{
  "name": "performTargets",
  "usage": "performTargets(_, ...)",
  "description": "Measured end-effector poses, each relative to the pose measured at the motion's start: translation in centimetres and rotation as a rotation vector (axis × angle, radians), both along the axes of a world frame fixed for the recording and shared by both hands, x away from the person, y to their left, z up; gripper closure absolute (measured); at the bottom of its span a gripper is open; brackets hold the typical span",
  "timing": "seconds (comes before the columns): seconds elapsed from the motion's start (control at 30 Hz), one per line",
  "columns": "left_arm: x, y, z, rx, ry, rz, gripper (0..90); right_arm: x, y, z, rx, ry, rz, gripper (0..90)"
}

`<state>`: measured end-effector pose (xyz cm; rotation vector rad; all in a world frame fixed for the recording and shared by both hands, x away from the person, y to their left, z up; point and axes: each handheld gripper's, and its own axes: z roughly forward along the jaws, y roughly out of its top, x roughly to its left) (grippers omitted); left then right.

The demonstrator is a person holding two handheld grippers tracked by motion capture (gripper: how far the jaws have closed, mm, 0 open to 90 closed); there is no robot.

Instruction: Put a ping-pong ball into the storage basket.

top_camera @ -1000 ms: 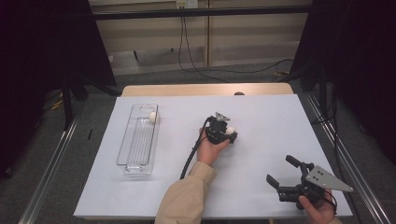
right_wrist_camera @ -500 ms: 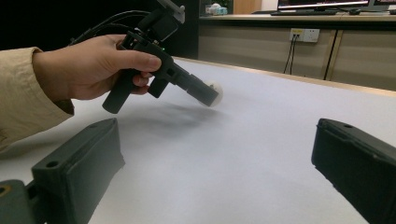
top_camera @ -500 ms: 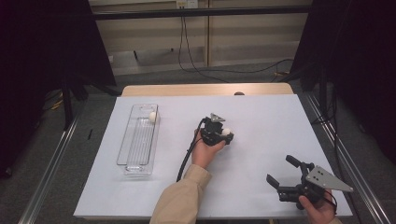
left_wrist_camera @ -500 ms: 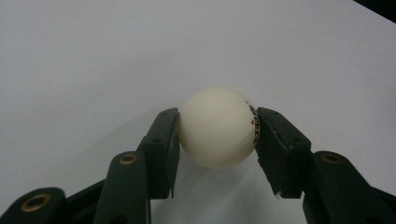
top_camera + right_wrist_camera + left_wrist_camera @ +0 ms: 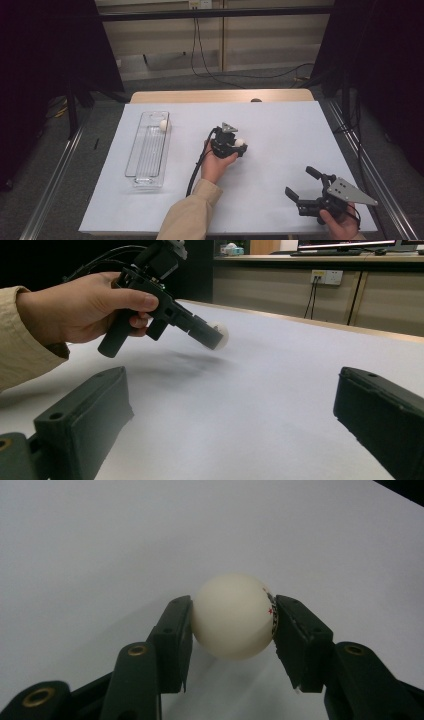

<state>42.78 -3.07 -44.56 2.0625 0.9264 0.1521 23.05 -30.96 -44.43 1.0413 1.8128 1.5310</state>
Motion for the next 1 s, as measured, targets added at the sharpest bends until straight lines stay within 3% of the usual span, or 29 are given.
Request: performTargets(1.0, -1.1, 2.4, 0.9, -0.001, 0.007, 0.008, 51.2, 0.0, 0.0, 0.0, -0.003, -0.002, 0.0, 1.0)
